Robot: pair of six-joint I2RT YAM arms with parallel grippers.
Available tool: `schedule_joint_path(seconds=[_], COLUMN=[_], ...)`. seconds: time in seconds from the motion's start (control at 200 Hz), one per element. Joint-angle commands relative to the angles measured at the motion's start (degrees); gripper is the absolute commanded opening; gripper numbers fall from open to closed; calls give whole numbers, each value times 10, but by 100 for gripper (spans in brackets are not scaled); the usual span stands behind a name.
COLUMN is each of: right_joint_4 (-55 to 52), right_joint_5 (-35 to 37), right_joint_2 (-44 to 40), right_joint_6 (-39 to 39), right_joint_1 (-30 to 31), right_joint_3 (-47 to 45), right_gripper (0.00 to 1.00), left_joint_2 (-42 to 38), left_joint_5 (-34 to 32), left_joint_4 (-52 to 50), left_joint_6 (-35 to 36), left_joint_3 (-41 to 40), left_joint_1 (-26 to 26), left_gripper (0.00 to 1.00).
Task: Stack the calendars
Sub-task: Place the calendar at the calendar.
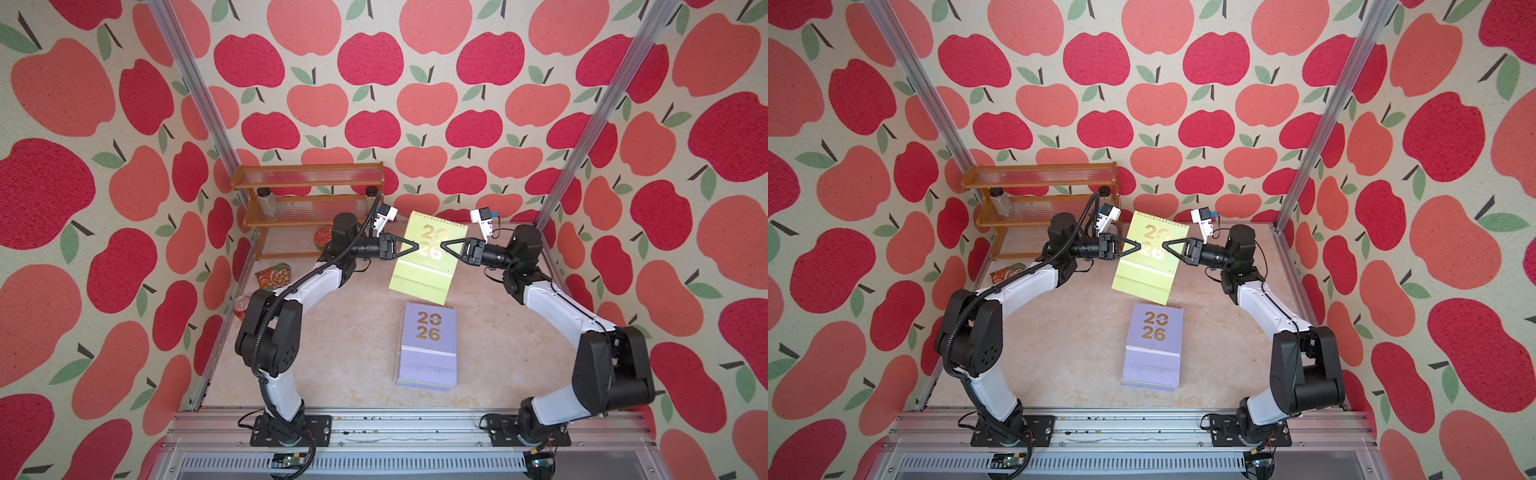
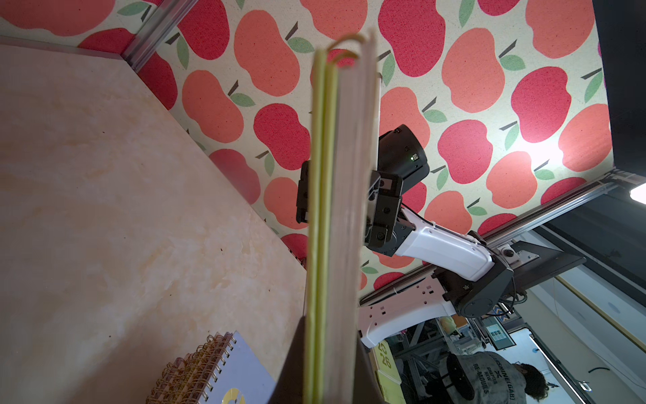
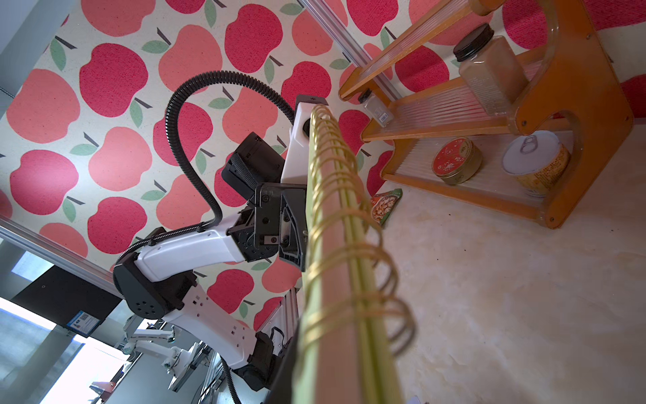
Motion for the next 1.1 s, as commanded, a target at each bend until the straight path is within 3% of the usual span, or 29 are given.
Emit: schedule_joint_path(seconds=[0.0, 0.195, 0.455, 0.62, 0.735, 0.795, 0.89, 0.93, 1.096], right_joint_4=[-29, -290, -412, -442, -449, -455, -457, -457, -452], right_joint_5=[10, -36, -93, -103, -106, -105, -102, -99, -80], right_joint_2=[-7, -3, 21, 34, 40, 45, 50, 50, 36], right_joint_6=[-29, -145, -213, -233, -240, -244, -245, -245, -251], right_joint_1=[9, 2, -1, -1, -1, -2, -1, -2, -5], right_joint_3=[-6, 75, 117, 131, 140, 145, 151, 153, 141], right_gripper=[0, 0, 0, 0, 0, 0, 0, 0, 37], left_joint_2=[-30, -54, -56, -52, -54, -55, -57, -58, -64], left_joint_5=[-8, -2, 9, 21, 31, 36, 40, 39, 32], left_joint_4=[9, -50, -81, -80, -83, -89, -107, -113, -115], left_joint_6=[3, 46, 69, 69, 75, 82, 96, 100, 102], left_joint_3=[3, 8, 26, 32, 33, 35, 38, 39, 35], left_joint_1=[2, 23, 24, 19, 15, 13, 8, 8, 13], left_gripper=[9, 31, 32, 29, 16, 14, 0, 0, 0])
